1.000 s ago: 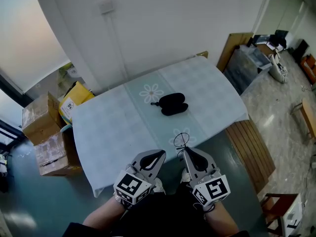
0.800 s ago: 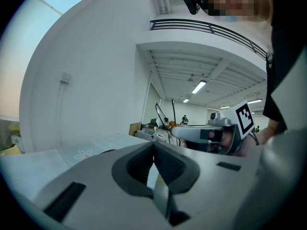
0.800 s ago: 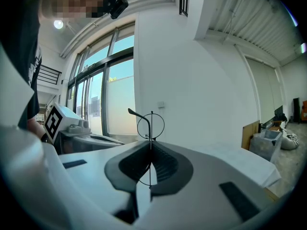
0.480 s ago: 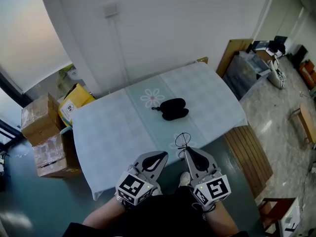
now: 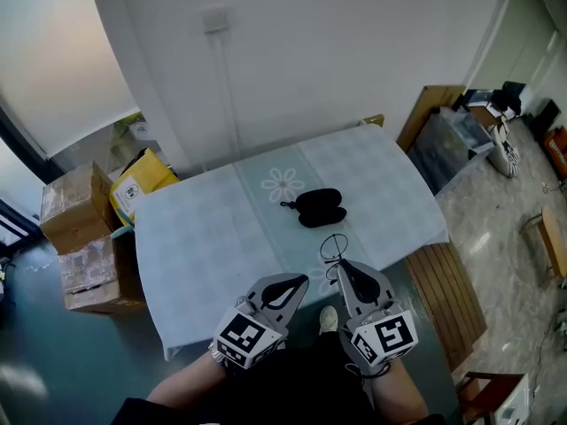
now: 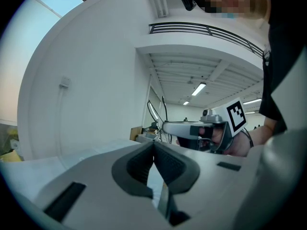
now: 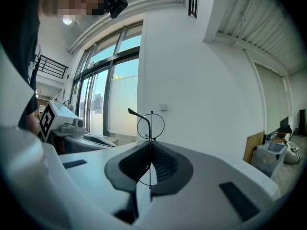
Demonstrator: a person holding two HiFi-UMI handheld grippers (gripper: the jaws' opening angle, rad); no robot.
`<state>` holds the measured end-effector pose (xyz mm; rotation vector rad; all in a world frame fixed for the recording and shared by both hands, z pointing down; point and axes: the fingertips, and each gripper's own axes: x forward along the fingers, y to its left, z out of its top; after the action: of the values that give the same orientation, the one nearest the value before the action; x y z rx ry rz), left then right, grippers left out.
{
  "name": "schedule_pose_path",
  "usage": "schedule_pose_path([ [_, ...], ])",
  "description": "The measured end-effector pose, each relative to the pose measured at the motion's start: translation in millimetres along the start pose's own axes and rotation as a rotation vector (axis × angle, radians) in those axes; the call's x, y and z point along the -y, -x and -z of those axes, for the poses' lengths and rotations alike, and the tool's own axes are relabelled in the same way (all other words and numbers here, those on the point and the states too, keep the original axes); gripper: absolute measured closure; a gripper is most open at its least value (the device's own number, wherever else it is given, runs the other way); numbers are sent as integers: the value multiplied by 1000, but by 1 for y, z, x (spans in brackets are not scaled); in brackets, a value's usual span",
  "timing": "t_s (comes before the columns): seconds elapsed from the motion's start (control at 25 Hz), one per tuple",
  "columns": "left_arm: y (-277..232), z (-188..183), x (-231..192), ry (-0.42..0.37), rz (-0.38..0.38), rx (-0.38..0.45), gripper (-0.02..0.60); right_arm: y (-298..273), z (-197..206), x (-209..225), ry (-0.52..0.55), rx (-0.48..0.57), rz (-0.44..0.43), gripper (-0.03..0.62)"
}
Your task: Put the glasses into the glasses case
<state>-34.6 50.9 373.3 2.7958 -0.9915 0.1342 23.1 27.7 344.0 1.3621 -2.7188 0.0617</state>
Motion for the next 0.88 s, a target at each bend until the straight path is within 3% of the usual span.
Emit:
schedule_pose_path([
  [0.44,-47,-1,-36,34,-105,-6,555,-50,2,53,70,-33,-135,566],
  [0.88,-128,16,-75,106,-249,-43,555,-114,42,122,140,-116,-407,566],
])
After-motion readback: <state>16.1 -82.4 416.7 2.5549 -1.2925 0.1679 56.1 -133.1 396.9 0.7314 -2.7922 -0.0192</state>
